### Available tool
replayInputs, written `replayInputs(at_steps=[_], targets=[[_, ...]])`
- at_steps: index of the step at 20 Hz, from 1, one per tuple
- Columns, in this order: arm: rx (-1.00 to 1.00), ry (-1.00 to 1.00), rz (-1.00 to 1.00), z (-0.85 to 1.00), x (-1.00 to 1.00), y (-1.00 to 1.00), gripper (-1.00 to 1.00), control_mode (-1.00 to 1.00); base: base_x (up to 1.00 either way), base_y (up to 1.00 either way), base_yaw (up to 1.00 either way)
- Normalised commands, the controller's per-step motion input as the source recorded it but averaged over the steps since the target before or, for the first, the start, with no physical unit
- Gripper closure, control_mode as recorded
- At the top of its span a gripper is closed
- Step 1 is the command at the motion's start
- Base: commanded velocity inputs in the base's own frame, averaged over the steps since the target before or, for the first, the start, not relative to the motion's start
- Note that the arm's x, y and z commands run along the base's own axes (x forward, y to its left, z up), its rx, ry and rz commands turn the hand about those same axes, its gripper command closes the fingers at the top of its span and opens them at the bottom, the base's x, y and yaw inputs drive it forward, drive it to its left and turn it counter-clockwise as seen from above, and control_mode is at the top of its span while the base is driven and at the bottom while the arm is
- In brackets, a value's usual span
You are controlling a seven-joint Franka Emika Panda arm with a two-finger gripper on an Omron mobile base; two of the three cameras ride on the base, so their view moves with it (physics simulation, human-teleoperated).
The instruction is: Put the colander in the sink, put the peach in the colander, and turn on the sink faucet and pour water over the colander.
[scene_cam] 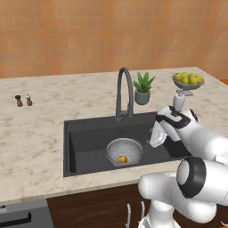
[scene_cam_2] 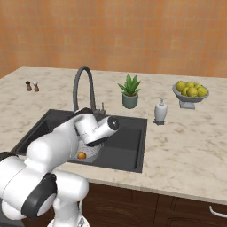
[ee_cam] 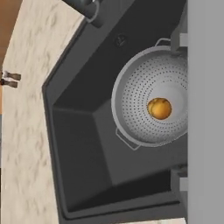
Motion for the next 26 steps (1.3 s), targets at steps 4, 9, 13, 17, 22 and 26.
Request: replayInputs(at_steps=[4, 9, 13, 17, 22, 26], targets=[[0.00, -0.15, 0.01, 0.52, -0.19, -0.17, -1.00, -1.00, 0.00, 0.00, 0.00], [0.02, -0.20, 0.00, 0.23, -0.12, -0.25, -1.00, -1.00, 0.00, 0.00, 0.00], [0.11, -0.08, 0.00, 0.32, 0.04, -0.30, -1.00, -1.00, 0.00, 0.00, 0.00], [0.22, -0.04, 0.00, 0.38, 0.15, -0.31, -1.00, -1.00, 0.00, 0.00, 0.00], [0.28, 0.00, 0.00, 0.36, 0.31, -0.16, -1.00, -1.00, 0.00, 0.00, 0.00], [0.23, 0.00, 0.00, 0.18, 0.67, -0.01, -1.00, -1.00, 0.00, 0.00, 0.00]])
